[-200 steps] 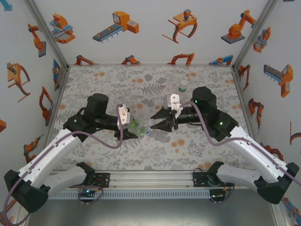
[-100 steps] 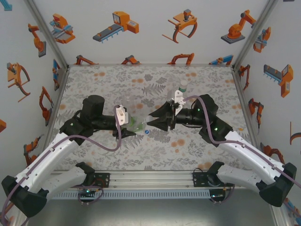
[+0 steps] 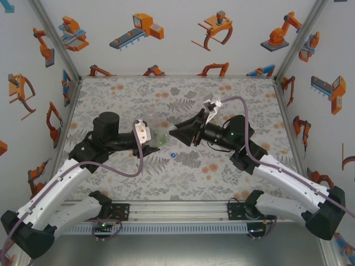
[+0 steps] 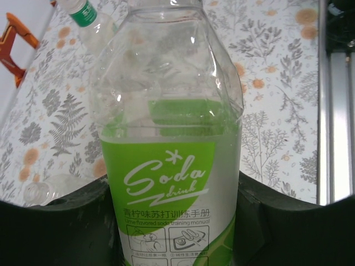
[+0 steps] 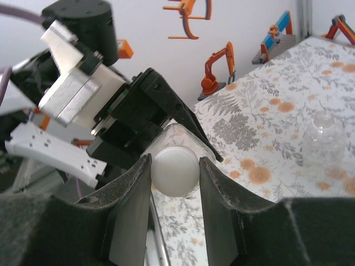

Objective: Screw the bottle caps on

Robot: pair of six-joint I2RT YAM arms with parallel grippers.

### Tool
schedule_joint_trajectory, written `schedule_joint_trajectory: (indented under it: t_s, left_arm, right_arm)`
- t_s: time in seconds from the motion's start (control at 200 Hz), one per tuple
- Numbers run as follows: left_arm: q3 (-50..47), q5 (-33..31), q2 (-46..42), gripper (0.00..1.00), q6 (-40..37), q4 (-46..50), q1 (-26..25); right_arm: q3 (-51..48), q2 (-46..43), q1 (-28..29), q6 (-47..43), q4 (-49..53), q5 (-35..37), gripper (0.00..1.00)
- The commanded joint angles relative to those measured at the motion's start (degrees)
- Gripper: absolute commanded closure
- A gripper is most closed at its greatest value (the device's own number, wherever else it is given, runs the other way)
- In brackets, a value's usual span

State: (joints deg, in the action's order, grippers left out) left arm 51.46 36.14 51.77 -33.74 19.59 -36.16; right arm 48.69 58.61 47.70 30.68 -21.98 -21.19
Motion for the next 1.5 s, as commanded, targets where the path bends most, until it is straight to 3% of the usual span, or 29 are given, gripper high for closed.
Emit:
schedule_joint_trajectory:
  t_s: [0.0, 0.275, 0.656, 0.821, 0.881, 1.071, 1.212, 1.497]
  left_arm:
    - [-0.7, 2.3, -1.9, 1.0, -0.6, -4.0, -1.5]
    - [-1.3, -2.8, -2.4, 1.0, 0.0, -5.0, -1.5]
    - [-1.1, -1.7, -2.3, 1.0, -0.3, -4.6, -1.5]
    - [-1.1, -1.0, -2.5, 1.0, -0.5, -4.5, -1.5]
    - [-1.1, -1.0, -2.4, 1.0, -0.5, -4.5, -1.5]
    - [-1.1, -0.3, -2.4, 1.0, -0.6, -4.4, -1.5]
    - [-1.0, 1.2, -2.2, 1.0, -1.0, -4.0, -1.5]
    - [0.9, 4.1, 0.0, 1.0, -3.0, 0.0, -1.5]
  right_arm:
    - [1.4, 2.0, 0.6, 10.7, 2.8, 12.1, 1.0]
    - [3.0, 3.3, 2.0, 27.5, 7.3, 21.1, 1.0]
    - [3.9, 4.3, 2.5, 27.7, 7.5, 20.3, 1.0]
    - [6.2, 4.4, 2.5, 25.0, 9.7, 17.2, 0.65]
    - [6.8, 4.2, 2.4, 24.1, 10.6, 16.8, 0.58]
    - [9.2, 2.8, 2.4, 19.3, 14.7, 16.3, 0.42]
    - [11.6, 2.0, 2.4, 13.8, 19.0, 15.2, 0.39]
    - [16.6, -3.3, 2.3, -17.7, 30.2, 8.3, 0.39]
